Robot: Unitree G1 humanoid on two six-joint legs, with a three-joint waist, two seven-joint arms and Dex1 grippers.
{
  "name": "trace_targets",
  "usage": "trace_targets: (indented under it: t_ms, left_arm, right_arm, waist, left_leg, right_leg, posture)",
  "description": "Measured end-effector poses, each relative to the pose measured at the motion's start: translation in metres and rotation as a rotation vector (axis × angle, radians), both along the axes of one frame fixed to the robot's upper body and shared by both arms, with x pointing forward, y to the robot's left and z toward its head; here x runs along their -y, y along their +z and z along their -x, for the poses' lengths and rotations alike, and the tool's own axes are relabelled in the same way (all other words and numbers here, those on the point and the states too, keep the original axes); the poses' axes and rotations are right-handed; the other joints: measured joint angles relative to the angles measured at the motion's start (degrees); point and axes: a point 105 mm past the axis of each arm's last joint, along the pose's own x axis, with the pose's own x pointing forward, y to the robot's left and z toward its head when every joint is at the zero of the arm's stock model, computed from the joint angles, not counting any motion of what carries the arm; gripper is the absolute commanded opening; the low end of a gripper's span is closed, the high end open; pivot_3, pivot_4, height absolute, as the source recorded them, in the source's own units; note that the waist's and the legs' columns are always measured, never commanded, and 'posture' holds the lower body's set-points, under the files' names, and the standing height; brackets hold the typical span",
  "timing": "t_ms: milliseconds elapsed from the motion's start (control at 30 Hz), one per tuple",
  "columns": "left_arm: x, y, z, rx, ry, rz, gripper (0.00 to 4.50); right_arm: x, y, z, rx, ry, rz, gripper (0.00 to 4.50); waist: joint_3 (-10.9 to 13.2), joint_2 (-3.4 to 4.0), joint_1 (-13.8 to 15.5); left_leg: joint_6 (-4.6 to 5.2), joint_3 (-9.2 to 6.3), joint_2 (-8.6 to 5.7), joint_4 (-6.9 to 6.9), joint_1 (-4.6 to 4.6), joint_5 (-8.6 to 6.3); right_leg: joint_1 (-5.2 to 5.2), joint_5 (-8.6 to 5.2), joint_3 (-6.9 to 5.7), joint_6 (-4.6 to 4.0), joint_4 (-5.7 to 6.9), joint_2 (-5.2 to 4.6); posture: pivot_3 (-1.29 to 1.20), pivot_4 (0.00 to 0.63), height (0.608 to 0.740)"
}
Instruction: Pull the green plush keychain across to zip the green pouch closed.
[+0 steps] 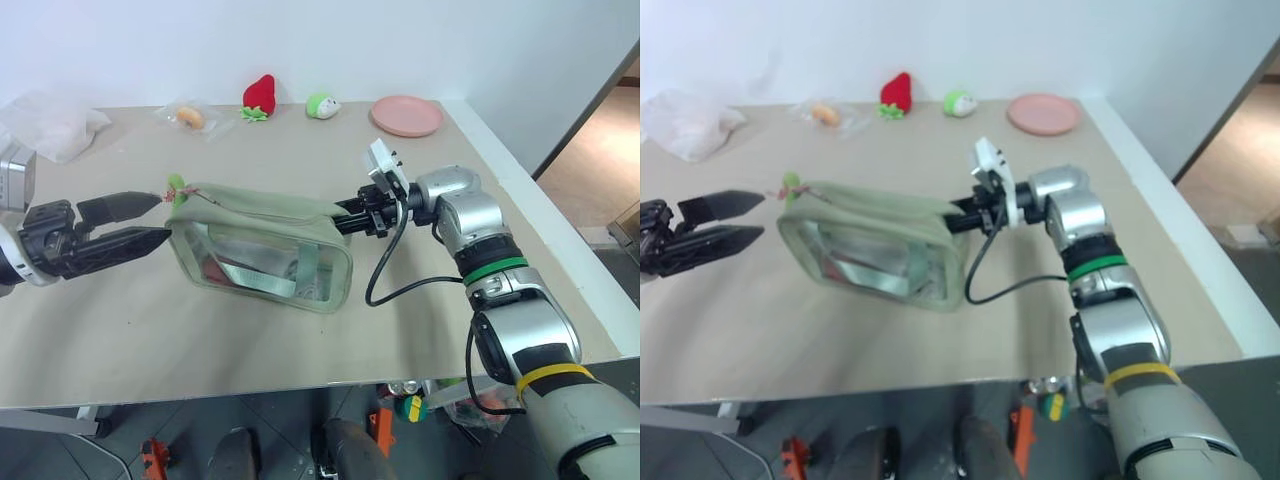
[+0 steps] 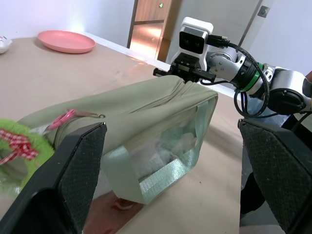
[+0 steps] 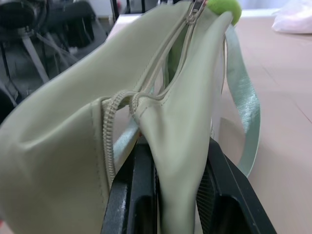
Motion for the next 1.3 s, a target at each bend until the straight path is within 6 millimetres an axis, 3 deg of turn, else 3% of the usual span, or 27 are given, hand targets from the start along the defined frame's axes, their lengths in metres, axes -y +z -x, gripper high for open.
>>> trace_targets:
  t_ms: [67, 633, 700, 767, 1000, 1100, 1200, 1233, 1267, 1300]
  left_arm:
    - [0.0, 0.0, 0.0, 0.0, 0.0, 0.0, 4.5]
    - [0.0, 0.002, 0.0, 0.006, -0.007, 0.003, 4.5]
    - [-0.001, 0.002, 0.0, 0.003, -0.007, 0.005, 4.5]
    - [-0.004, 0.001, -0.002, -0.006, -0.001, 0.01, 4.5]
    - [-0.003, -0.001, -0.003, -0.012, -0.001, 0.006, 4.5]
    - [-0.002, -0.002, -0.003, -0.017, -0.002, 0.003, 4.5]
    - [-0.002, -0.005, -0.002, -0.027, -0.002, -0.002, 4.5]
    - [-0.003, -0.009, -0.002, -0.041, 0.003, -0.006, 4.5]
    - [-0.004, -0.009, -0.002, -0.043, 0.006, -0.008, 4.5]
    - [-0.004, -0.011, -0.002, -0.046, 0.003, -0.011, 4.5]
  right_arm:
    - [-0.001, -0.002, 0.0, 0.002, 0.007, 0.014, 1.23]
    - [0.017, -0.006, -0.003, -0.042, -0.037, 0.031, 1.23]
    - [0.025, -0.003, -0.005, -0.032, -0.06, 0.035, 1.23]
    - [0.051, 0.005, -0.008, -0.009, -0.133, 0.037, 1.23]
    - [0.064, 0.003, -0.005, 0.009, -0.159, 0.052, 1.23]
    - [0.081, -0.004, 0.001, 0.013, -0.192, 0.075, 1.23]
    - [0.101, 0.007, 0.017, 0.017, -0.233, 0.027, 1.23]
    - [0.105, 0.018, 0.033, 0.028, -0.223, -0.008, 1.23]
    - [0.103, 0.02, 0.036, 0.025, -0.215, -0.016, 1.23]
    - [0.096, 0.023, 0.052, 0.002, -0.181, -0.047, 1.23]
  waist:
    - [0.0, 0.0, 0.0]
    - [0.0, 0.0, 0.04]
    - [0.0, 0.0, 0.06]
    - [0.0, 0.0, 0.08]
    - [0.0, 0.0, 0.08]
    - [0.01, 0.01, 0.16]
    - [0.02, 0.03, 0.24]
    - [0.02, 0.03, 0.14]
    - [0.02, 0.03, 0.06]
    - [0.02, 0.03, 0.06]
  left_leg:
    - [0.0, 0.0, 0.01, 0.0, 0.0, 0.0]
    - [-0.01, -0.01, 0.0, 0.0, -0.02, 0.0]
    - [-0.01, 0.0, -0.02, 0.0, -0.03, 0.0]
    - [-0.01, 0.0, -0.02, 0.0, -0.03, 0.0]
    - [-0.01, 0.0, -0.03, 0.0, -0.03, 0.0]
    - [-0.01, 0.0, -0.02, 0.0, -0.05, -0.01]
    - [-0.07, 0.0, -0.04, -0.02, -0.06, -0.04]
    - [-0.11, -0.04, -0.02, -0.02, -0.05, -0.07]
    - [-0.15, -0.02, -0.02, -0.01, 0.06, -0.1]
    - [-0.16, -0.04, -0.01, -0.02, 0.07, -0.1]
  right_leg:
    - [0.0, 0.0, 0.01, 0.0, 0.0, -0.02]
    - [0.01, -0.02, 0.01, 0.03, 0.0, -0.11]
    - [0.01, -0.02, 0.0, 0.04, 0.0, -0.13]
    - [0.01, -0.04, 0.0, 0.06, -0.01, -0.16]
    - [0.01, -0.04, -0.03, 0.06, -0.01, -0.12]
    - [0.01, -0.06, -0.03, 0.08, -0.02, -0.17]
    - [0.01, -0.13, -0.02, 0.17, -0.02, -0.23]
    - [-0.01, -0.14, 0.02, 0.18, -0.03, -0.21]
    - [0.05, -0.15, 0.06, 0.18, -0.02, -0.17]
    - [0.05, -0.15, 0.03, 0.18, -0.02, -0.14]
  posture:
    - [0.0, 0.15, 0.74]
    - [0.0, 0.15, 0.74]
    - [0.0, 0.15, 0.74]
    - [0.0, 0.15, 0.74]
    - [0.0, 0.15, 0.74]
    - [0.0, 0.15, 0.74]
    - [0.0, 0.15, 0.74]
    - [0.0, 0.15, 0.74]
    - [0.0, 0.15, 0.74]
    - [0.0, 0.15, 0.74]
